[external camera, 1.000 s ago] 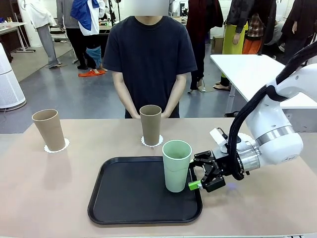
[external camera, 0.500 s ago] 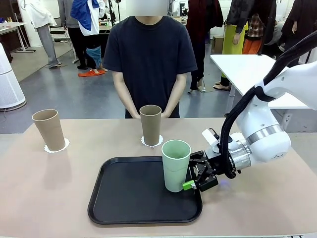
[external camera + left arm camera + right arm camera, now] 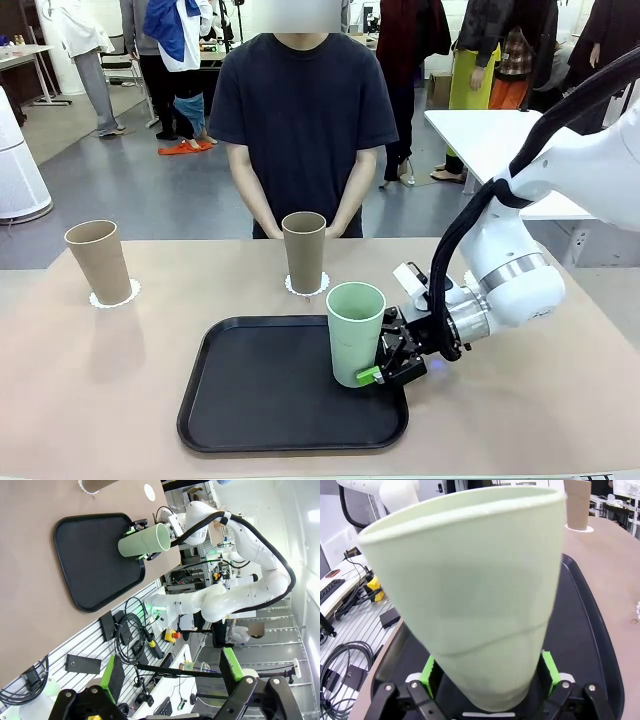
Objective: Place coasters on the table and set cups on them.
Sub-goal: Take one Reusable plastic cup from the Flat Tray and place it on a coaster set by the human.
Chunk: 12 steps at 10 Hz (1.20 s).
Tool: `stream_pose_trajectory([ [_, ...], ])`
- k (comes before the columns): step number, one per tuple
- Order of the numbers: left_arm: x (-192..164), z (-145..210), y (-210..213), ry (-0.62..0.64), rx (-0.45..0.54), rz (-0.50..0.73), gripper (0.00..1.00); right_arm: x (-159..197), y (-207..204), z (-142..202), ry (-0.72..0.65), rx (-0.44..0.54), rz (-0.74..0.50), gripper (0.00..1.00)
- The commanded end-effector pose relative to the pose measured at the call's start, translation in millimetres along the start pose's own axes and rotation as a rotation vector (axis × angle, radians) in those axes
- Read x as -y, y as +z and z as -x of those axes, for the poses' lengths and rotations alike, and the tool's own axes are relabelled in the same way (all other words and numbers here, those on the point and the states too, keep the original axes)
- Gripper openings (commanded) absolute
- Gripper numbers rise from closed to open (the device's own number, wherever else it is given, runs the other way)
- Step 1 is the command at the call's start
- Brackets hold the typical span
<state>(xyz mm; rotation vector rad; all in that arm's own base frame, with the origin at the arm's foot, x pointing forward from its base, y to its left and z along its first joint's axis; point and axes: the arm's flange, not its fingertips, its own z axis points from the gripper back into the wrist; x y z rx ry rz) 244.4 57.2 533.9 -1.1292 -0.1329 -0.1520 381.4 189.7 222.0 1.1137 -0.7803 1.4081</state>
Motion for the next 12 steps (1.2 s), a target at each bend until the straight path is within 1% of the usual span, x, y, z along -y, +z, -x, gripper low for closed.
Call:
stream_pose_trajectory([
  [1,2.9,-0.4,-0.8,0.013,0.012,0.005,1.0,5.9,-14.9,0.2,0.048,0.028,0.004,1.0],
  [2,2.9,-0.4,-0.8,0.013,0.012,0.005,1.0,5.9,-15.6,-1.7,0.089,0.061,-0.005,1.0],
  [3,2.9,-0.4,-0.8,0.013,0.012,0.005,1.0,3.4,-15.6,-0.7,0.096,0.072,-0.017,0.41],
  [4,2.9,-0.4,-0.8,0.013,0.012,0.005,1.0,3.3,-14.2,-2.0,0.1,0.081,-0.012,0.41],
  [5,2.9,-0.4,-0.8,0.013,0.012,0.005,1.0,4.0,-12.9,-3.9,0.104,0.087,-0.009,0.0],
  [6,2.9,-0.4,-0.8,0.013,0.012,0.005,1.0,2.8,-12.9,-3.2,0.102,0.083,-0.011,0.36],
  [7,2.9,-0.4,-0.8,0.013,0.012,0.005,1.0,-0.4,-10.3,-7.0,0.102,0.083,-0.005,0.0],
  [8,2.9,-0.4,-0.8,0.013,0.012,0.005,1.0,-6.5,-5.0,-19.7,0.109,0.078,0.038,0.0],
  [9,2.9,-0.4,-0.8,0.013,0.012,0.005,1.0,-16.6,3.6,-43.5,0.095,0.064,0.113,0.0],
  [10,2.9,-0.4,-0.8,0.013,0.012,0.005,1.0,-27.4,14.6,-72.7,0.107,0.057,0.162,0.0],
  [11,2.9,-0.4,-0.8,0.013,0.012,0.005,1.0,-35.5,26.9,-108.5,0.131,0.051,0.212,0.0],
  [12,2.9,-0.4,-0.8,0.013,0.012,0.005,1.0,-43.4,40.5,-148.8,0.17,0.067,0.254,0.0],
])
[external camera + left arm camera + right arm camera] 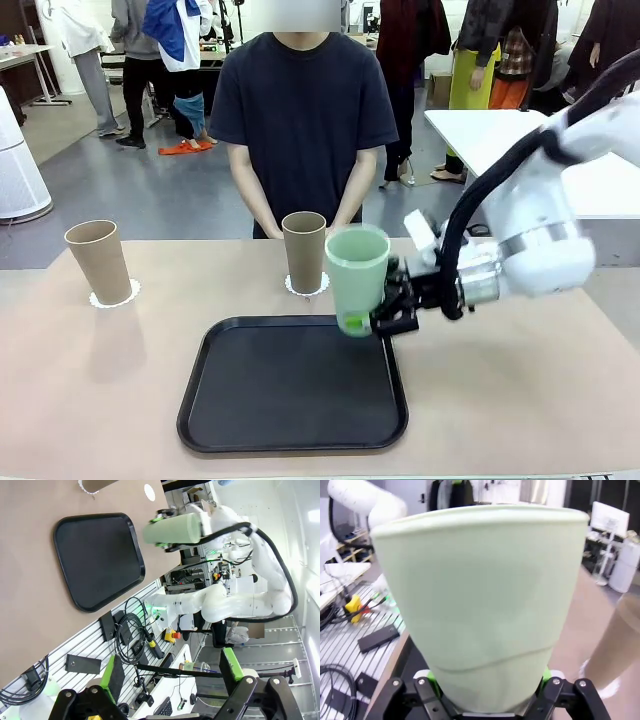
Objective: Place coasters on the table and set cups on them.
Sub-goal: Take one Reusable plastic cup from the Flat Tray and place it on a coaster set by the human.
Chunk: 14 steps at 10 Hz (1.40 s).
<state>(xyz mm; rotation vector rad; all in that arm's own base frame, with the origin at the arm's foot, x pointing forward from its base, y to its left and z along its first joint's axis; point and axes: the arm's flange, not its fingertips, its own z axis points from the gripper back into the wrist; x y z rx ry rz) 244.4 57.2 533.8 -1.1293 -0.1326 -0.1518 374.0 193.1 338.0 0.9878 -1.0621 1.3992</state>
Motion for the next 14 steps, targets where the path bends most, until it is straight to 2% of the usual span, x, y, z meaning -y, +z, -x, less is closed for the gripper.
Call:
stream_pose_trajectory([
  [1,3.0,-0.3,-0.8,0.013,0.012,0.004,1.0,-12.4,13.7,-71.7,0.025,-0.012,0.107,0.0],
  [3,3.0,-0.3,-0.8,0.013,0.012,0.004,1.0,-9.9,19.8,-102.5,0.035,-0.032,0.135,0.0],
  [4,3.0,-0.3,-0.8,0.013,0.012,0.004,1.0,-11.9,15.7,-98.7,0.008,-0.074,0.192,0.0],
  [5,3.0,-0.3,-0.8,0.013,0.012,0.004,1.0,-8.6,26.2,-107.9,0.062,-0.002,0.11,0.0],
  [8,3.0,-0.3,-0.8,0.013,0.012,0.004,1.0,-8.6,26.2,-107.9,0.062,-0.002,0.11,0.0],
  [9,3.0,-0.3,-0.8,0.013,0.012,0.004,1.0,-10.6,26.1,-113.0,0.054,-0.025,0.124,0.79],
  [10,3.0,-0.3,-0.8,0.013,0.012,0.004,1.0,17.1,70.2,-110.7,0.082,-0.061,0.137,0.79],
  [12,3.0,-0.3,-0.8,0.013,0.012,0.004,1.0,39.1,165.0,-89.9,0.079,-0.178,0.218,0.79],
  [14,3.0,-0.3,-0.8,0.013,0.012,0.004,1.0,55.0,252.6,-75.8,0.052,-0.221,0.361,0.79],
])
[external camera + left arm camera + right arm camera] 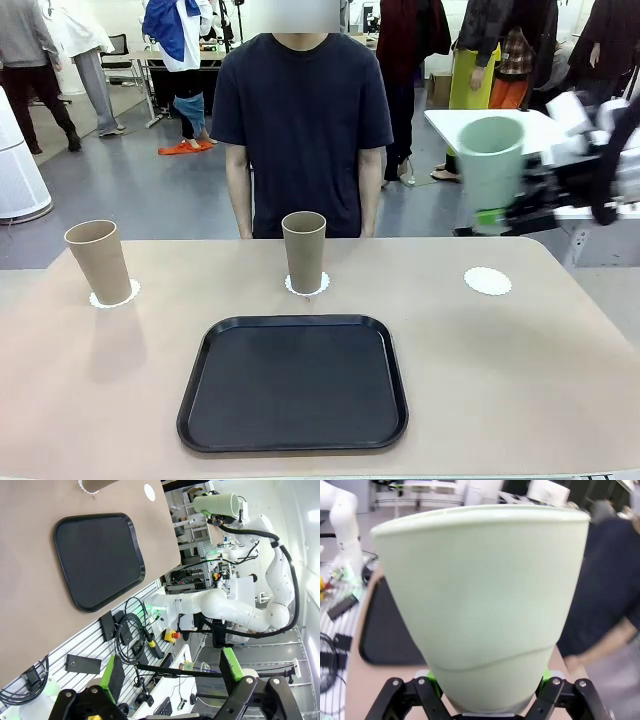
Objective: Place coasters on the table and set cups on them.
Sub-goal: Take one Reusable plastic cup from the Flat Tray and place it on a coaster set by the human.
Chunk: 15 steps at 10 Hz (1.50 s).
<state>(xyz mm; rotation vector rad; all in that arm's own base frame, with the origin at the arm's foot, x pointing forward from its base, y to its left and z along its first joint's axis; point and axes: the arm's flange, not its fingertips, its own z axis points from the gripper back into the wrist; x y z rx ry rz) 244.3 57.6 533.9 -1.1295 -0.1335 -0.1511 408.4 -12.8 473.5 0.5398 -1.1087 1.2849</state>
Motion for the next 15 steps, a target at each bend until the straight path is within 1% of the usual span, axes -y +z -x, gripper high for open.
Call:
stream_pose_trajectory([
  [1,3.1,-0.4,-1.1,0.013,0.011,0.004,1.0,32.7,44.6,13.5,-0.046,0.021,0.11,0.79],
  [2,3.1,-0.4,-1.1,0.013,0.011,0.004,1.0,40.2,66.1,20.4,-0.079,0.042,0.175,0.79],
  [3,3.1,-0.4,-1.1,0.013,0.011,0.004,1.0,42.9,73.8,21.8,-0.098,0.068,0.204,0.79],
  [4,3.1,-0.4,-1.1,0.013,0.011,0.004,1.0,33.0,72.3,28.0,-0.054,-0.012,0.144,0.79],
  [10,3.1,-0.4,-1.1,0.013,0.011,0.004,1.0,37.2,71.7,28.8,-0.06,-0.005,0.146,0.79],
  [11,3.1,-0.4,-1.1,0.013,0.011,0.004,1.0,52.4,68.5,65.1,-0.092,0.056,0.01,0.79],
  [12,3.1,-0.4,-1.1,0.013,0.011,0.004,1.0,63.2,61.5,98.6,-0.08,0.077,-0.027,0.79],
  [13,3.1,-0.4,-1.1,0.013,0.011,0.004,1.0,76.5,53.6,124.9,-0.091,0.109,-0.008,0.79],
  [15,3.1,-0.4,-1.1,0.013,0.011,0.004,1.0,81.3,39.5,169.4,-0.074,0.167,-0.056,0.79],
])
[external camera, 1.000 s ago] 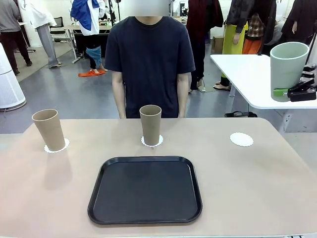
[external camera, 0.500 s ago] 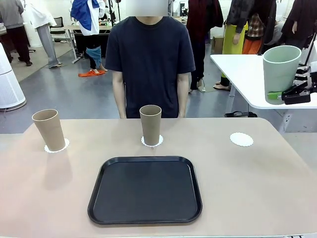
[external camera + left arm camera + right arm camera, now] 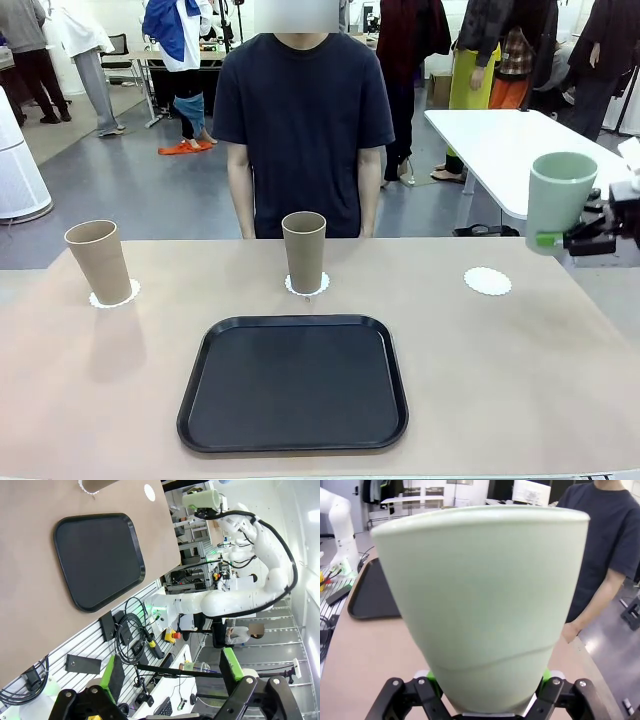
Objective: Place coasters on the table and set cups on them.
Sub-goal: Take one Reusable plastic cup from the Flat Tray and place it on a coaster set by the human.
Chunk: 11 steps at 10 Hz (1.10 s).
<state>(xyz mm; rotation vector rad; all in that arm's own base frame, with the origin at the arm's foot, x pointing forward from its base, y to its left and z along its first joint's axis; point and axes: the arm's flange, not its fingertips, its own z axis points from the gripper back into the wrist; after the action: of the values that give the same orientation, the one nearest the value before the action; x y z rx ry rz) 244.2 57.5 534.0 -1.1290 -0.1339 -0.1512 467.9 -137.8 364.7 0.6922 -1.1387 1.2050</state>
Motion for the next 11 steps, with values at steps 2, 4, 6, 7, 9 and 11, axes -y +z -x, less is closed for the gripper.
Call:
stream_pose_trajectory([
  [2,2.9,-0.5,-1.1,0.013,0.011,0.005,1.0,25.7,-8.1,24.7,0.032,0.106,-0.033,0.79],
  [4,2.9,-0.5,-1.1,0.013,0.011,0.005,1.0,29.4,-17.8,22.0,0.021,0.074,0.018,0.79],
  [6,2.9,-0.5,-1.1,0.013,0.011,0.005,1.0,22.2,-13.2,34.2,0.014,0.071,-0.038,0.79],
  [7,2.9,-0.5,-1.1,0.013,0.011,0.005,1.0,22.2,-13.2,34.2,0.014,0.071,-0.038,0.79],
  [9,2.9,-0.5,-1.1,0.013,0.011,0.005,1.0,22.2,-13.2,34.2,0.014,0.071,-0.038,0.79],
  [11,2.9,-0.5,-1.1,0.013,0.011,0.005,1.0,21.9,-31.3,37.2,0.067,0.073,-0.085,0.79],
])
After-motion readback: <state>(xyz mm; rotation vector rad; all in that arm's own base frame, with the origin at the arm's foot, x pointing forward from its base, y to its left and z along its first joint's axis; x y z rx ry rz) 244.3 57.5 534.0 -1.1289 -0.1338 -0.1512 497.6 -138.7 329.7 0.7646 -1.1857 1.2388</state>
